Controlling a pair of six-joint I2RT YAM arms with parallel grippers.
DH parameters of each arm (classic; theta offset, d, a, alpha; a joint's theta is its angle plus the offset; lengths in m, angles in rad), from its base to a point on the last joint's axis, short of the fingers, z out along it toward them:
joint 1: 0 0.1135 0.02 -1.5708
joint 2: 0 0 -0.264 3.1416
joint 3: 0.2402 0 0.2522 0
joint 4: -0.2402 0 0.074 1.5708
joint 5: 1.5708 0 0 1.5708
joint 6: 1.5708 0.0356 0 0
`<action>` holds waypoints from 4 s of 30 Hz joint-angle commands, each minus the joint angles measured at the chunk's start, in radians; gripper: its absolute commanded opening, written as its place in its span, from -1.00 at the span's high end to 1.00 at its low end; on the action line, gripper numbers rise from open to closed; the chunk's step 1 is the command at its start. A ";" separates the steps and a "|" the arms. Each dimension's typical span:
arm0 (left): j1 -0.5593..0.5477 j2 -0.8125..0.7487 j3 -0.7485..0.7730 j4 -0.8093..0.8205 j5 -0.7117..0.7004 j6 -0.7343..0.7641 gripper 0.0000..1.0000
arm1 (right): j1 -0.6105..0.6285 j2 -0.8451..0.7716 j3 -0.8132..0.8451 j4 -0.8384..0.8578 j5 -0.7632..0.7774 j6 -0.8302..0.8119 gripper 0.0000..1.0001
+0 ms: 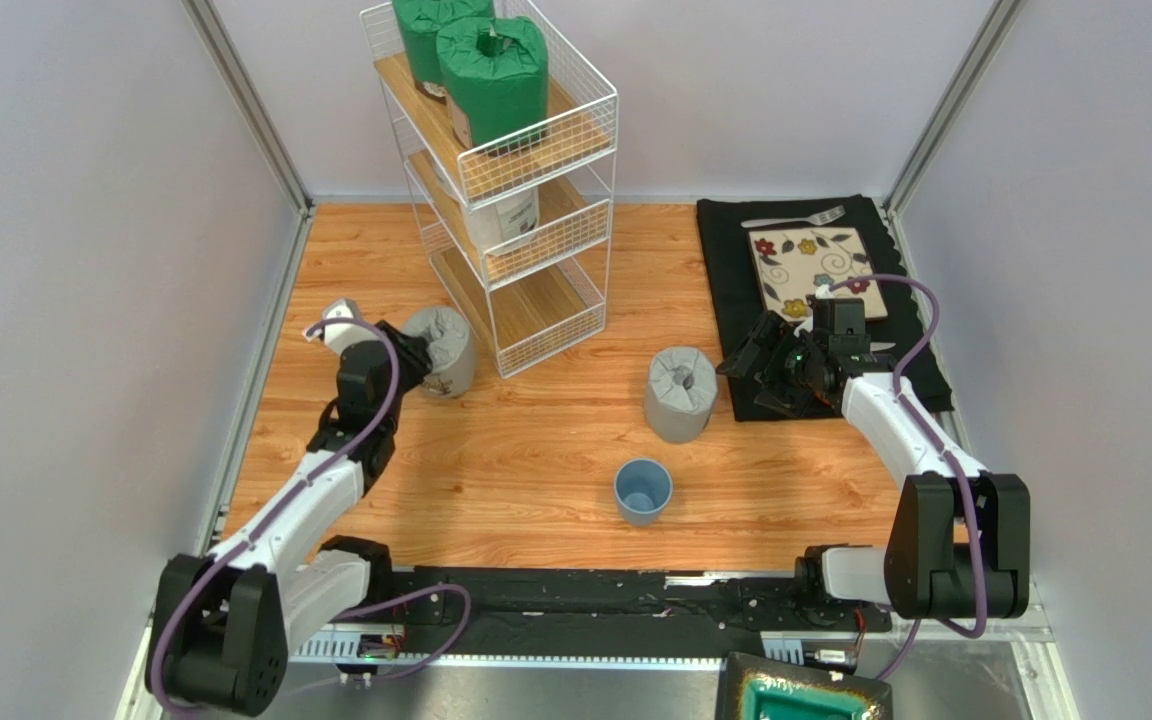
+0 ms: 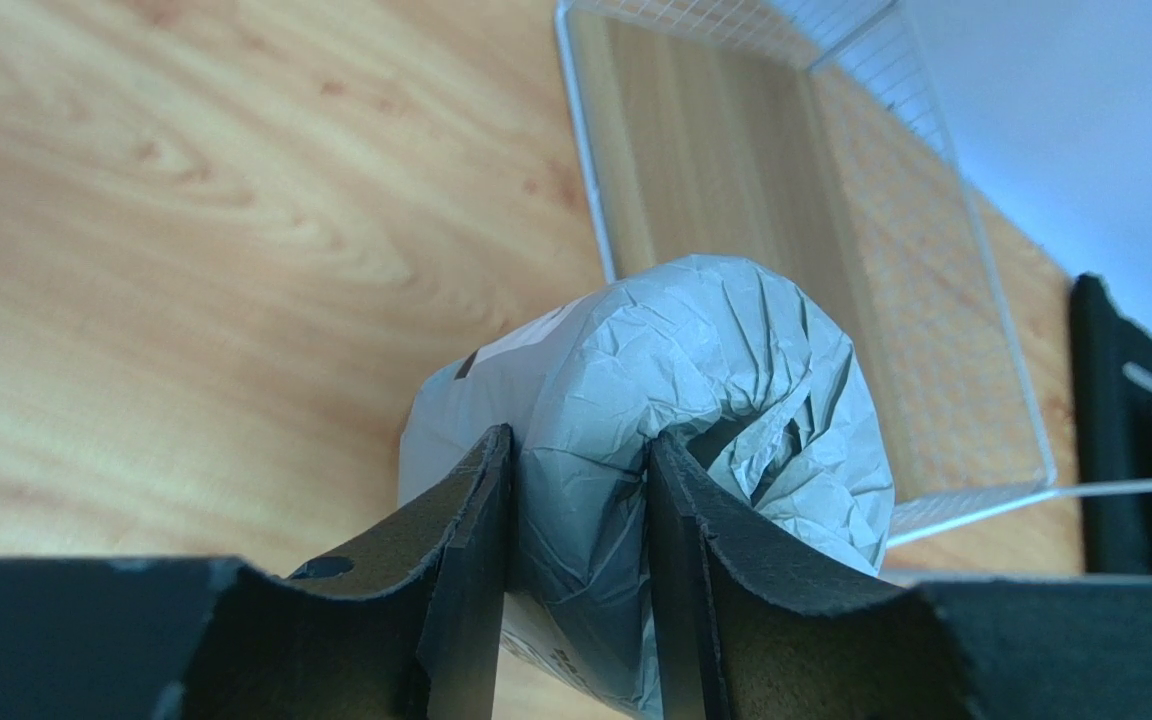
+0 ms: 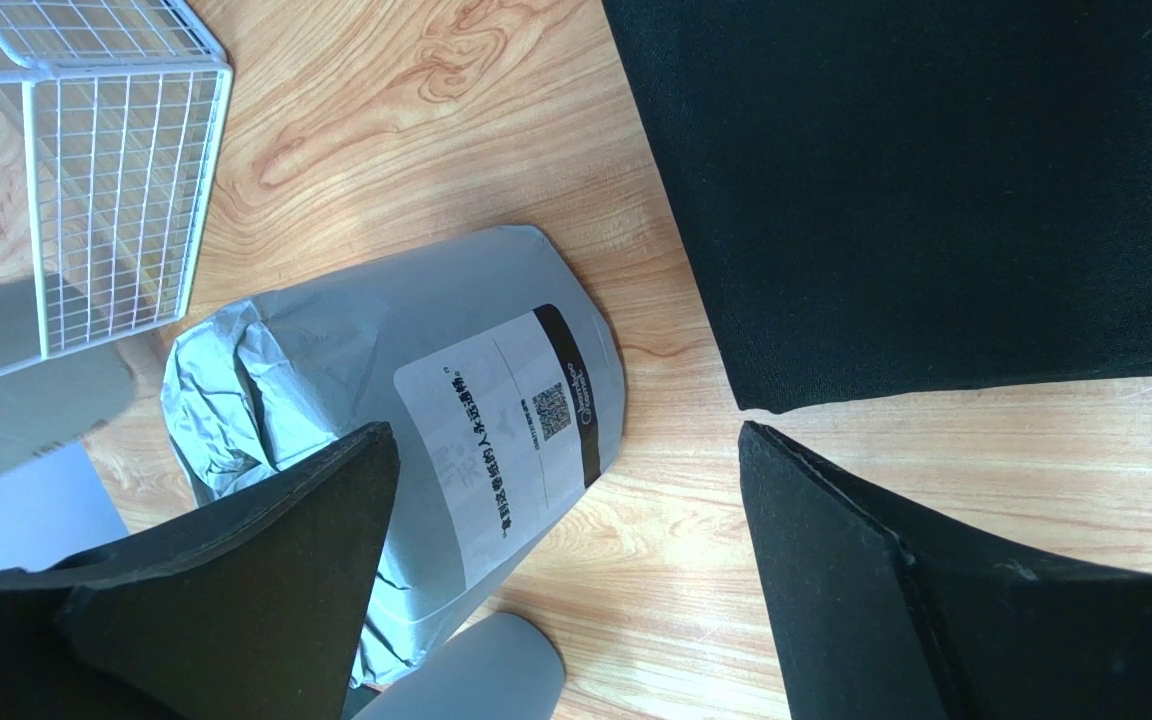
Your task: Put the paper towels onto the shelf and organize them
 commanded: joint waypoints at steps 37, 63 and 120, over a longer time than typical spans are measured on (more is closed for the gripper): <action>0.087 0.814 0.621 0.481 0.190 -0.122 0.30 | -0.032 0.016 0.068 -0.019 0.006 -0.002 -0.74; 0.060 0.927 0.690 0.462 0.193 -0.156 0.26 | -0.042 0.016 0.058 -0.019 0.004 -0.010 -0.74; -0.024 -0.294 0.020 -0.211 0.212 -0.052 -0.89 | -0.058 -0.012 0.061 -0.029 0.024 -0.013 -0.73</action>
